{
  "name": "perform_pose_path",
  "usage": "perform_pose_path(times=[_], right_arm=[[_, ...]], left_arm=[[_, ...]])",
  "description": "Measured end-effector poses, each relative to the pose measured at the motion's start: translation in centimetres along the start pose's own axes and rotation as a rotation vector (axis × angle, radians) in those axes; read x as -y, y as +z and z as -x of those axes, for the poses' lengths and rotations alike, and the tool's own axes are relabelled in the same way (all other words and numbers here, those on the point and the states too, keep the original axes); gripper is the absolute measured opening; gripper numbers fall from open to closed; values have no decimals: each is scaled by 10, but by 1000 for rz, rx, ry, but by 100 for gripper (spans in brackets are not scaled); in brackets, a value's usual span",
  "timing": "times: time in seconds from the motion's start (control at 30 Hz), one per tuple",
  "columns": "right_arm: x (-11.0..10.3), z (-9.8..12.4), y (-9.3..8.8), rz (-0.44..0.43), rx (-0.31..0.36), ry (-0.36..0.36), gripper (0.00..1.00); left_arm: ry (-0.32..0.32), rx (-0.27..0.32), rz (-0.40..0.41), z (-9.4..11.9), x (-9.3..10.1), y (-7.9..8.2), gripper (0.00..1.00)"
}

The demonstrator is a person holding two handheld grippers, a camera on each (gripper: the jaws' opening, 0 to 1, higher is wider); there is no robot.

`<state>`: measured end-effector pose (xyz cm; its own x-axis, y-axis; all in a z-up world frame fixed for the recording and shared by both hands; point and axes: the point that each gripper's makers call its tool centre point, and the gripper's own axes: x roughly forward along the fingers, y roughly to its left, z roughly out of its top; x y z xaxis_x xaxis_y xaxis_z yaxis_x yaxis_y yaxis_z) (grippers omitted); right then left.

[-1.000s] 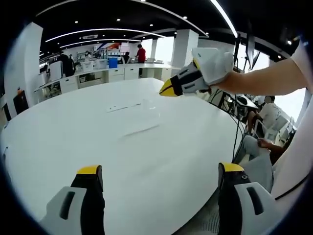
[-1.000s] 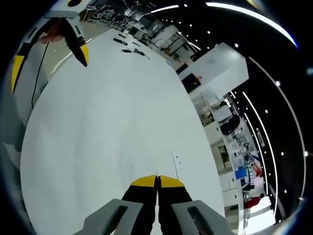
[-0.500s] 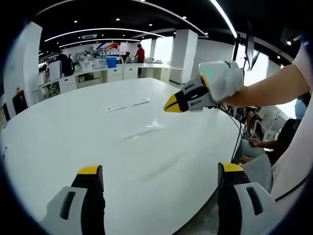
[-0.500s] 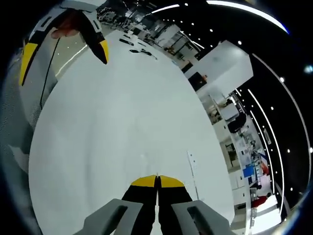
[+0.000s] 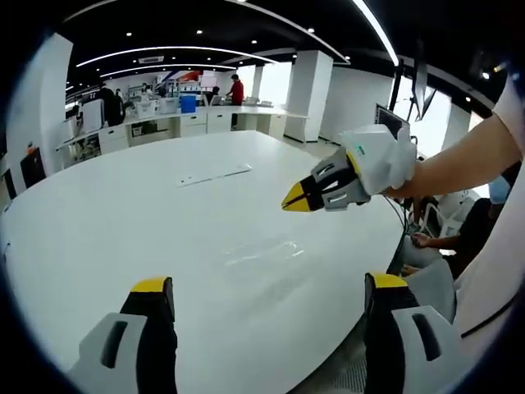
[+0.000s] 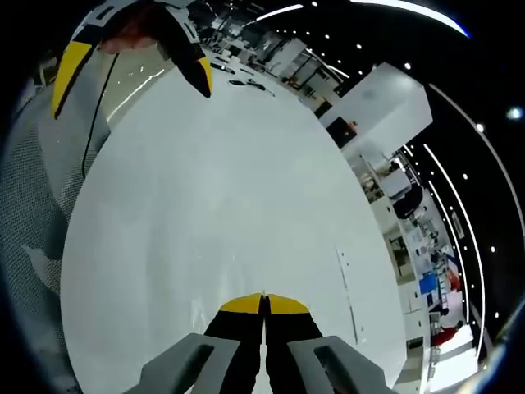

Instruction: Arrange the food packaging bags into a neat stack by flattening each bag and aligning their edges.

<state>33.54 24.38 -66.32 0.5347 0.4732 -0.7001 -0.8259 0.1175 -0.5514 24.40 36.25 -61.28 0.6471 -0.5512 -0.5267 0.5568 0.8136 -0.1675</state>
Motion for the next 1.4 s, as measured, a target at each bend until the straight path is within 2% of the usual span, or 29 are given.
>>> perform_pose_path(times=[0.2, 0.3, 0.7, 1.4], right_arm=[[-13, 0, -2, -17, -1, 17, 0], [-10, 1, -1, -22, 3, 13, 0], [44, 7, -2, -8, 3, -57, 0], [133, 12, 15, 62, 20, -167, 0]], left_arm=[[1, -2, 1, 0, -1, 0, 95], [1, -3, 0, 0, -1, 0, 95], [1, 0, -6, 1, 0, 3, 95], [3, -1, -6, 1, -1, 3, 95]])
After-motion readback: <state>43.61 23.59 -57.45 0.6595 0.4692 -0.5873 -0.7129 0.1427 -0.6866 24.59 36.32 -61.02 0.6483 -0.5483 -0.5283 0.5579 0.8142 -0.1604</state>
